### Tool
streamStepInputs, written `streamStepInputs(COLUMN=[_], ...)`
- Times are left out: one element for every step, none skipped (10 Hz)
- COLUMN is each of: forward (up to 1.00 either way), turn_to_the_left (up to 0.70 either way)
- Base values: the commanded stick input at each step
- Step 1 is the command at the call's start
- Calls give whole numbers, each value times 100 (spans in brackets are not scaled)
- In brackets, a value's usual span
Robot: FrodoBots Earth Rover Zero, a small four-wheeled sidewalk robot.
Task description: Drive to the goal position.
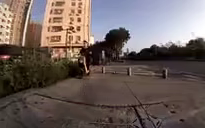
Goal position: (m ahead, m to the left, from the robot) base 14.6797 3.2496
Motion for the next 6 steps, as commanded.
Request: streamStepInputs(forward=[45,45,45,45,45,45], turn_to_the_left=[0,0,2,6,27,27])
